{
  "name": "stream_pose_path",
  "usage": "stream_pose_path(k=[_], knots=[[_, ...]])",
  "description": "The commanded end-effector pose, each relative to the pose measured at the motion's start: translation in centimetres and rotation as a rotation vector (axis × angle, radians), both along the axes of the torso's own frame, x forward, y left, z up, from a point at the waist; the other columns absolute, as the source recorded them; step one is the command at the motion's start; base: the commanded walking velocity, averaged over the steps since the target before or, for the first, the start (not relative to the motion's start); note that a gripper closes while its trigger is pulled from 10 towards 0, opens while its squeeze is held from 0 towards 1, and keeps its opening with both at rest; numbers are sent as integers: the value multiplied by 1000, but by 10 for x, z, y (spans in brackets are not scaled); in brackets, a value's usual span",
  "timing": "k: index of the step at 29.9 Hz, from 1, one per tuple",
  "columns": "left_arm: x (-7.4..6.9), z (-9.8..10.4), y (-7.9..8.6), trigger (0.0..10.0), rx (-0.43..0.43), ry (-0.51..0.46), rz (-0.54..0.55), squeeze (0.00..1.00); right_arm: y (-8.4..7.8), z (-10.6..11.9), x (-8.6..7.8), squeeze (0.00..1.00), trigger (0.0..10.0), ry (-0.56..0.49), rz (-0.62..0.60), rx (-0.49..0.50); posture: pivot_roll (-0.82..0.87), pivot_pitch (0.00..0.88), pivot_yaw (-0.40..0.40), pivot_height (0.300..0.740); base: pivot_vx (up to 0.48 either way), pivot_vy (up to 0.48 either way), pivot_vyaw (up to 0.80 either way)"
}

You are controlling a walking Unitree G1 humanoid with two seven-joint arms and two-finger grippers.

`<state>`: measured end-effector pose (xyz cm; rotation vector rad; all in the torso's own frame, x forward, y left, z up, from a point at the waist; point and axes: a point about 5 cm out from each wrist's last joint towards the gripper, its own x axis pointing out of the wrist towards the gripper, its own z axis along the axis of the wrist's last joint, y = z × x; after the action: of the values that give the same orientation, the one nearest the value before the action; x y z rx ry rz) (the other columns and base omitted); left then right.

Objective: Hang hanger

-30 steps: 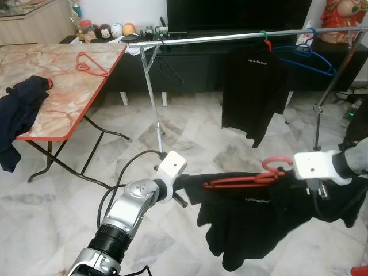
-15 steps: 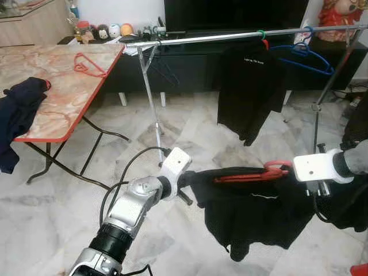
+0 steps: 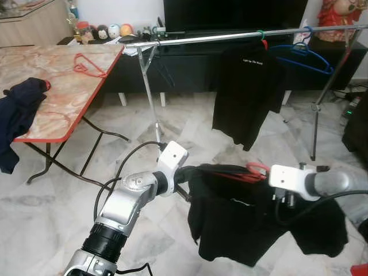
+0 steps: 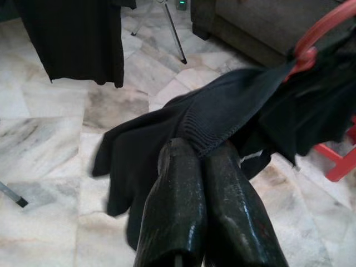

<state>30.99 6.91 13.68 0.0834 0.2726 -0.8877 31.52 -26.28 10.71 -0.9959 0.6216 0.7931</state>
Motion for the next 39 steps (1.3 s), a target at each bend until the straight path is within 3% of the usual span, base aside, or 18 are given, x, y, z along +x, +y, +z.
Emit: stream_pose_path(k=[1, 8, 11, 14, 15, 20, 21, 22, 28, 29, 30, 31, 39], knots=[[-1, 11, -2, 0, -20, -28, -18, 0, -1, -6, -1, 0, 0, 1, -69, 32, -118, 0, 28, 740, 0, 0, 0], [-8, 19, -11, 0, -42, -39, -80, 0, 15, -21, 4, 0, 0, -12, -184, 120, -110, 0, 23, 740, 0, 0, 0], [-18, 15, -21, 0, -28, -18, -160, 0, 31, -16, 13, 0, 0, -61, -262, 318, -99, 0, 22, 740, 0, 0, 0], [-25, 11, -25, 0, -6, -6, -211, 0, 39, -10, 18, 0, 0, -80, -285, 433, -99, 0, 22, 740, 0, 0, 0], [-31, 6, -28, 0, 42, -12, -254, 0, 47, -5, 20, 0, 0, -87, -279, 501, -97, 0, 22, 740, 0, 0, 0], [-42, -5, -35, 0, 136, -21, -343, 0, 64, 3, 24, 0, 0, -83, -242, 595, -98, 0, 21, 740, 0, 0, 0], [-44, -8, -35, 8824, 173, -31, -358, 0, 66, 5, 25, 0, 0, -84, -237, 613, -91, 0, 21, 740, 0, 0, 0], [-44, -13, -36, 10000, 227, -45, -364, 0, 71, 8, 26, 0, 0, -84, -214, 628, -91, 0, 21, 740, 0, 0, 0], [-46, -12, -42, 10000, 226, -61, -380, 0, 78, 14, 31, 0, 0, -86, -180, 630, -90, 0, 18, 740, 0, 0, 0], [-46, -12, -42, 10000, 228, -64, -380, 525, 79, 16, 31, 0, 0, -84, -169, 633, -90, 0, 18, 740, 0, 0, 0], [-46, -12, -42, 10000, 228, -65, -379, 525, 80, 16, 31, 0, 0, -84, -165, 634, -89, 0, 17, 740, 0, 0, 0], [-46, -12, -42, 10000, 229, -68, -379, 1000, 81, 18, 31, 0, 0, -82, -155, 640, -88, 0, 15, 740, 0, 0, 0], [-45, -7, -37, 10000, 201, -87, -372, 1000, 82, 19, 30, 0, 0, -59, -92, 621, -85, 0, 12, 740, 0, 0, 0]])
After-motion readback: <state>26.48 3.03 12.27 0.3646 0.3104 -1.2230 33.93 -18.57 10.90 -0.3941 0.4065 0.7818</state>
